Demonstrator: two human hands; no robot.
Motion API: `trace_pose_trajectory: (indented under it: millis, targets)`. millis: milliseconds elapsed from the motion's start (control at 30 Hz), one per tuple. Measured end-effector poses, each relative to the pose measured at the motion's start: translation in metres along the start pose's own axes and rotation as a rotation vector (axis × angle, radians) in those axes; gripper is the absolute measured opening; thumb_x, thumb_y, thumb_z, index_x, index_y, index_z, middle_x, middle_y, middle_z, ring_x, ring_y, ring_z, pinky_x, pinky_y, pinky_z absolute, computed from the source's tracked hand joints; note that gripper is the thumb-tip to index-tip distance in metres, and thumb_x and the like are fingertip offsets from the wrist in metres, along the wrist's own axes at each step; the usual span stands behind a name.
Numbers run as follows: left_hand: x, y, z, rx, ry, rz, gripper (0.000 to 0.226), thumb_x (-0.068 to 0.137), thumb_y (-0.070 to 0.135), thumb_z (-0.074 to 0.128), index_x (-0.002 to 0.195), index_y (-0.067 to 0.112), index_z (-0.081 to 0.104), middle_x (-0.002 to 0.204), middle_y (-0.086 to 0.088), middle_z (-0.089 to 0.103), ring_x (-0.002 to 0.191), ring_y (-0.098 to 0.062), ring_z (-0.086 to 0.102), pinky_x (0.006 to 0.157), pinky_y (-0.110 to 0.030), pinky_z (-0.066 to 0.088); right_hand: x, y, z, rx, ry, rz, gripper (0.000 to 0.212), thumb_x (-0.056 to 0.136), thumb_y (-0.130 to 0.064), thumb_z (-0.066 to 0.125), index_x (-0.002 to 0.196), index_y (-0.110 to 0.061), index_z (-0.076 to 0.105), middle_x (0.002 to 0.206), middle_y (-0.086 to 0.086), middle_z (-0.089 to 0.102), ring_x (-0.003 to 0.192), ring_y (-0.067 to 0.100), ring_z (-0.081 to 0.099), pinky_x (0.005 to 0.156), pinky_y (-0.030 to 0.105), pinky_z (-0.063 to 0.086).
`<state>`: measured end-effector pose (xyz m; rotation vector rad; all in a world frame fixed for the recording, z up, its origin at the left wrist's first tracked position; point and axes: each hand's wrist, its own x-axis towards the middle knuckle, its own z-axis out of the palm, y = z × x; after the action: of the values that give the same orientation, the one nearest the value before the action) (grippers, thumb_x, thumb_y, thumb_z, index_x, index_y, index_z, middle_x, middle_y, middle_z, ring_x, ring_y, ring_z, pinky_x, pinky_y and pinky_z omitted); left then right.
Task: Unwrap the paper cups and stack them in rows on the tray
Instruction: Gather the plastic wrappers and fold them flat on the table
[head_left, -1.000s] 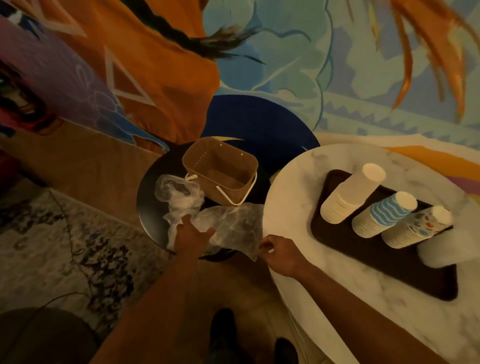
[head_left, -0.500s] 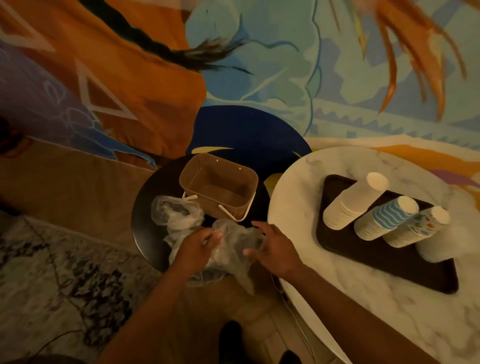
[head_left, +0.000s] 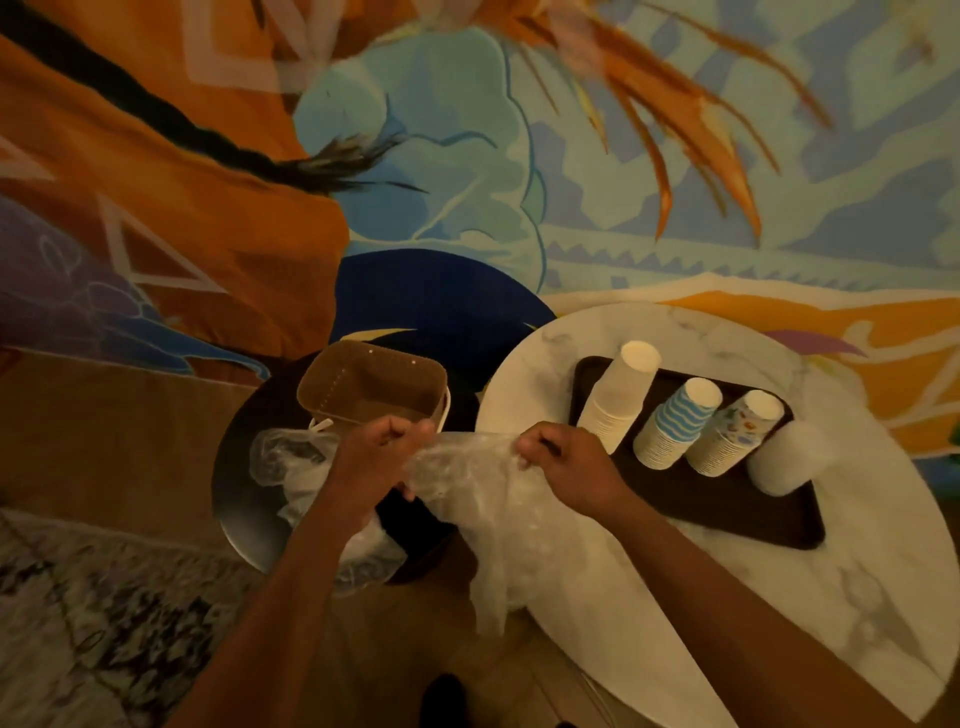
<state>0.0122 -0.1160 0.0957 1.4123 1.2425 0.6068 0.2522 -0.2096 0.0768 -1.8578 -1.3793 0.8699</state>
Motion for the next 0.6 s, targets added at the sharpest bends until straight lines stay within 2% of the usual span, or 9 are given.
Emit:
trace_pose_trajectory:
  millis: [100, 167, 233, 300, 367, 467, 567, 600]
  targets:
    - [-0.008, 0.008, 0.016, -0.020, 0.051, 0.000, 0.036, 0.096, 0.049, 0.062, 0.090, 0.014, 0.070, 0.067, -0.001, 0.068, 0.056, -0.019, 0.061, 0.061, -0.033, 0.055, -0.020, 0.010, -0.030, 0.123, 0.032, 0.017, 0.020, 0.104, -0.022, 0.057, 0.091, -0.023, 0.073, 0.084, -0.011, 0.075, 0.083, 0.000, 0.068, 0.078, 0.011, 0.046]
    - [-0.015, 0.013, 0.035, -0.108, 0.063, -0.022, 0.032, 0.099, 0.050, 0.057, 0.100, 0.020, 0.069, 0.085, 0.002, 0.071, 0.077, -0.017, 0.069, 0.073, -0.034, 0.059, -0.034, 0.013, -0.046, 0.197, 0.052, 0.014, 0.026, 0.104, -0.018, 0.055, 0.084, -0.022, 0.071, 0.079, -0.010, 0.074, 0.077, -0.003, 0.064, 0.074, 0.006, 0.044]
    - [-0.027, 0.018, 0.058, -0.177, -0.002, -0.027, 0.026, 0.099, 0.046, 0.058, 0.117, 0.028, 0.063, 0.110, 0.007, 0.068, 0.102, -0.014, 0.068, 0.080, -0.030, 0.059, -0.047, 0.015, -0.061, 0.246, 0.042, 0.022, 0.028, 0.105, -0.015, 0.054, 0.083, -0.019, 0.070, 0.077, -0.008, 0.072, 0.071, -0.006, 0.061, 0.070, 0.004, 0.043]
    - [-0.041, 0.021, 0.086, -0.187, -0.079, -0.020, 0.033, 0.096, 0.042, 0.064, 0.125, 0.027, 0.060, 0.119, 0.009, 0.067, 0.110, -0.011, 0.065, 0.091, -0.033, 0.056, -0.058, 0.020, -0.074, 0.278, 0.004, 0.030, 0.027, 0.105, -0.015, 0.054, 0.084, -0.017, 0.070, 0.080, -0.003, 0.070, 0.068, -0.007, 0.059, 0.068, 0.005, 0.044]
    - [-0.052, 0.026, 0.113, -0.175, -0.068, -0.023, 0.024, 0.093, 0.039, 0.070, 0.112, 0.025, 0.067, 0.110, 0.008, 0.072, 0.101, -0.008, 0.068, 0.095, -0.035, 0.056, -0.068, 0.026, -0.086, 0.302, -0.033, 0.031, 0.025, 0.105, -0.017, 0.055, 0.085, -0.019, 0.070, 0.081, 0.002, 0.069, 0.068, -0.002, 0.058, 0.067, 0.009, 0.046]
    - [-0.058, 0.033, 0.146, -0.277, 0.080, -0.064, 0.017, 0.094, 0.039, 0.070, 0.099, 0.024, 0.075, 0.093, 0.007, 0.077, 0.088, -0.008, 0.073, 0.085, -0.033, 0.058, -0.079, 0.045, -0.104, 0.274, -0.019, 0.120, 0.023, 0.103, -0.029, 0.060, 0.085, -0.022, 0.073, 0.076, -0.002, 0.068, 0.069, 0.004, 0.057, 0.068, 0.020, 0.048]
    - [-0.057, 0.038, 0.169, -0.282, 0.196, -0.070, 0.034, 0.091, 0.041, 0.074, 0.094, 0.008, 0.077, 0.080, -0.001, 0.072, 0.077, -0.017, 0.068, 0.076, -0.042, 0.060, -0.088, 0.064, -0.120, 0.239, 0.015, 0.275, 0.032, 0.099, -0.044, 0.063, 0.094, -0.014, 0.074, 0.082, 0.002, 0.071, 0.079, 0.011, 0.061, 0.074, 0.031, 0.051]
    - [-0.058, 0.039, 0.177, -0.240, 0.233, -0.061, 0.041, 0.089, 0.043, 0.075, 0.090, 0.002, 0.073, 0.074, -0.004, 0.067, 0.071, -0.016, 0.064, 0.069, -0.038, 0.059, -0.093, 0.068, -0.123, 0.199, 0.059, 0.310, 0.035, 0.097, -0.051, 0.063, 0.098, -0.017, 0.073, 0.088, 0.000, 0.072, 0.084, 0.010, 0.063, 0.077, 0.032, 0.052]
